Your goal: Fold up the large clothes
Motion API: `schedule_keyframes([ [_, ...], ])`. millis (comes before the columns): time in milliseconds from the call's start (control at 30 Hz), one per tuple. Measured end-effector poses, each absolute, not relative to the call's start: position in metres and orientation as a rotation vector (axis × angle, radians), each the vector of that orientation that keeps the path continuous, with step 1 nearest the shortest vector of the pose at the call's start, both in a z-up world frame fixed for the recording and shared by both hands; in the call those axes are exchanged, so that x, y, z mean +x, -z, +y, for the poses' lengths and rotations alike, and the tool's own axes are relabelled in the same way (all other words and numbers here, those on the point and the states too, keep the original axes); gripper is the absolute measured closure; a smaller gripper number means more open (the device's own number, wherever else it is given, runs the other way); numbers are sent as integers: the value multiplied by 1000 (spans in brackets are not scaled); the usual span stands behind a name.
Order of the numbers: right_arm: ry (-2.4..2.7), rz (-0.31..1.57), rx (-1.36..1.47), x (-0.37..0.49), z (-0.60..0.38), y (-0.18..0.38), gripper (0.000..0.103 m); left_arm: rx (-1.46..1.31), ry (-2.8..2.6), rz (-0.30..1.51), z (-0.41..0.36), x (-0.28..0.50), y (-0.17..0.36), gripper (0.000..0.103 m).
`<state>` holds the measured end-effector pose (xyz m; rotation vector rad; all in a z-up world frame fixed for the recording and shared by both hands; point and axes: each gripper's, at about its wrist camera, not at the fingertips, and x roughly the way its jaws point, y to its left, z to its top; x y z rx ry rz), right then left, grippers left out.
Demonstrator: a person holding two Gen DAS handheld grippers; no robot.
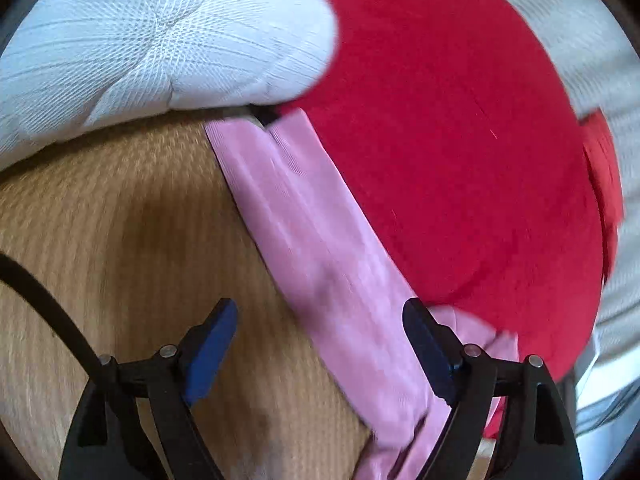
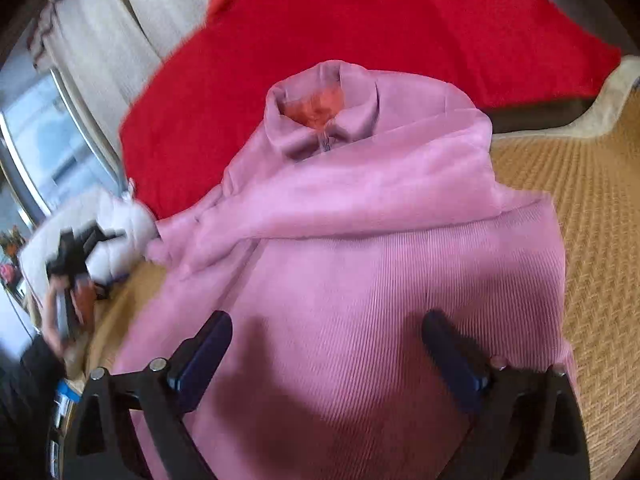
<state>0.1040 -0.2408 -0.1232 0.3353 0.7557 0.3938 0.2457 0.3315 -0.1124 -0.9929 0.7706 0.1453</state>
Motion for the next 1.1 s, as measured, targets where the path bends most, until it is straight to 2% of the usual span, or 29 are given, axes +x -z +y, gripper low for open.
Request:
schedule_keyframes([
  [133, -430, 772, 359, 102, -249, 130, 5, -1032, -151, 776, 351, 281, 126, 19],
  [233, -437, 768, 372, 103, -250, 134, 5, -1035, -193, 802, 358, 305, 137, 26],
  [300, -439, 766, 375, 107, -248, 127, 5, -1045, -209, 796, 363, 317, 141, 37],
  [333, -440, 765, 377, 107, -248, 124, 5, -1035, -220, 805, 364, 322, 142, 44],
  [367, -442, 764, 379, 105, -250, 120, 5, -1011, -241, 833, 364, 330, 144, 70],
  [400, -443, 763, 380, 108, -247, 114, 5, -966, -284, 884, 364, 338, 147, 102],
  [533, -448, 759, 386, 107, -251, 113, 5, -816, -348, 891, 350, 352, 128, 101],
  [700, -453, 755, 394, 105, -252, 116, 5, -511, -263, 726, 273, 354, 34, 101],
  [900, -452, 750, 405, 105, -251, 118, 5, -246, 15, 505, 127, 321, -77, 101],
  [1033, -456, 744, 420, 105, -253, 118, 5, -141, 231, 493, 20, 296, -94, 100],
  [1067, -457, 742, 425, 105, -253, 118, 5, -118, 269, 518, -1, 295, -90, 99],
  [1100, -459, 742, 429, 105, -253, 118, 5, -78, 323, 558, -29, 295, -80, 85],
])
